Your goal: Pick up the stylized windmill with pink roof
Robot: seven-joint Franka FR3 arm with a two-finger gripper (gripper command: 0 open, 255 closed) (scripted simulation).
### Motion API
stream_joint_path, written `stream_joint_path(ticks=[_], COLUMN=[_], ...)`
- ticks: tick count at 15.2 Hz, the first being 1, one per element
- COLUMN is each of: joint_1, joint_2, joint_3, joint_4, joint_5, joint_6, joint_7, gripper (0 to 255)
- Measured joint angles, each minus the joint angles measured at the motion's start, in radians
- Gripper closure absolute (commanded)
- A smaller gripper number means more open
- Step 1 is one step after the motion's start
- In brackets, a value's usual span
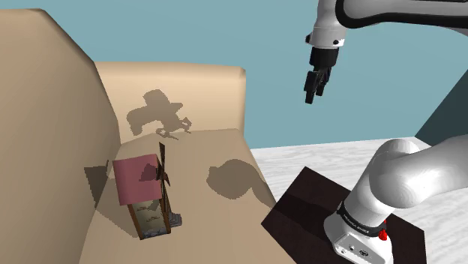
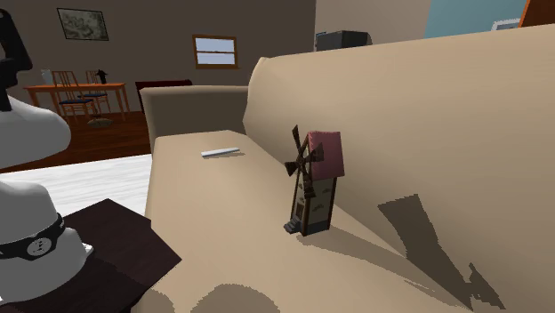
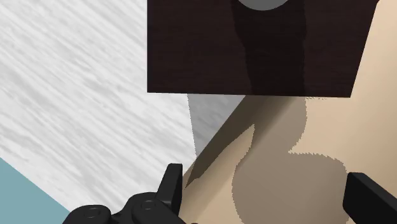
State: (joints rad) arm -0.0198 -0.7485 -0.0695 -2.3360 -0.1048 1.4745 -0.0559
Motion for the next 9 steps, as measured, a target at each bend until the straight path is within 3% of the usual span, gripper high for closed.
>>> stream_joint_path(ticks=[3,9], joint_1=[0.008,0.043], joint_2=[0.012,0.091], joint_3=[0.025,0.140], joint_4=[0.005,0.026], joint_5=[0.022,0.120], joint_6=[0.002,0.042], joint_7=[0.033,0.195], gripper=[0,0])
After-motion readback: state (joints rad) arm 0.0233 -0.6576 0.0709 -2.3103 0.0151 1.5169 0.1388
